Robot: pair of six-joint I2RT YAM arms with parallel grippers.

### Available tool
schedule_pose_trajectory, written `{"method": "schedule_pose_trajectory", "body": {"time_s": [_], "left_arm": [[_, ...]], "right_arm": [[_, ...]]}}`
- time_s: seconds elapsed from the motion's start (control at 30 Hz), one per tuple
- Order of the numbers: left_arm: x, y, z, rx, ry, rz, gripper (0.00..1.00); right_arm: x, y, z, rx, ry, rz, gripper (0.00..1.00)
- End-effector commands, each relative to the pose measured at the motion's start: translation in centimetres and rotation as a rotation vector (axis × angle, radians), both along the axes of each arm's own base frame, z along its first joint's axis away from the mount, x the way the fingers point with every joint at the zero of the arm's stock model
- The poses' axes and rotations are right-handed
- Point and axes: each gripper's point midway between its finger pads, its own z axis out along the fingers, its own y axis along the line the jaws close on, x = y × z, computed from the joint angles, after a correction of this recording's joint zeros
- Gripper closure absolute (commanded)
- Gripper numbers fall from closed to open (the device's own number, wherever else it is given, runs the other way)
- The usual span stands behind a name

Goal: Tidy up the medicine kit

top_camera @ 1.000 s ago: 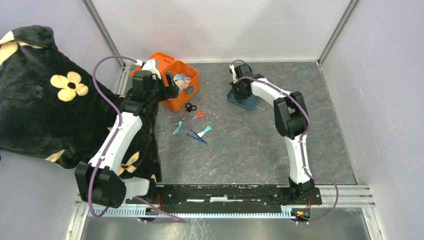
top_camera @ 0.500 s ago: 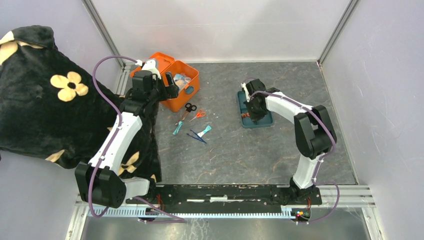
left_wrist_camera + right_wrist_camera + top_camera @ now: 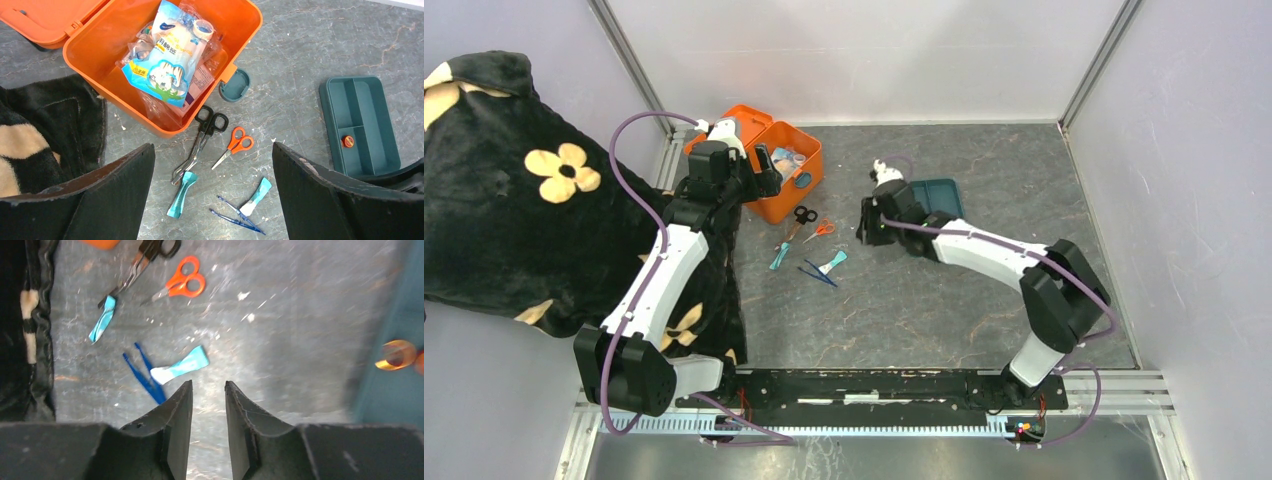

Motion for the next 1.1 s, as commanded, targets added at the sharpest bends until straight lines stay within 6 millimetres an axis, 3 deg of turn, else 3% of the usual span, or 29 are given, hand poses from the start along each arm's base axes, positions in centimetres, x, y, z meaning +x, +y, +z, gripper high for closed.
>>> {"method": "schedule_pose_trajectory", "body": {"time_s": [0.0, 0.23, 0.47, 0.77, 1.07], "left_arm": [[0.1, -0.3, 2.1, -0.024, -0.062, -0.002, 0.08], [-0.4, -0.7, 2.7, -0.030, -0.080, -0.015, 0.07], [-1.3, -1.9, 3.6, -0.026, -0.103, -0.050, 0.08], [-1.9, -2.4, 4.2, -0.001, -0.123, -0.047, 0.07], [-2.2, -2.7, 4.4, 0.007, -0.129, -0.053, 0.07]], "right_arm": [[-0.6, 4.2, -1.0, 0.184, 0.038, -0.167, 0.62], [-1.8, 6.7, -3.7, 0.079, 0.097, -0.365, 0.56], [-2.3, 9.1, -6.1, -0.020, 0.174, -0.396, 0.54], [-2.7, 8.1, -7.5, -0.059, 0.192, -0.443, 0.53], [-2.7, 9.3, -10.0, -0.116, 0.229, -0.402, 0.53]]}}
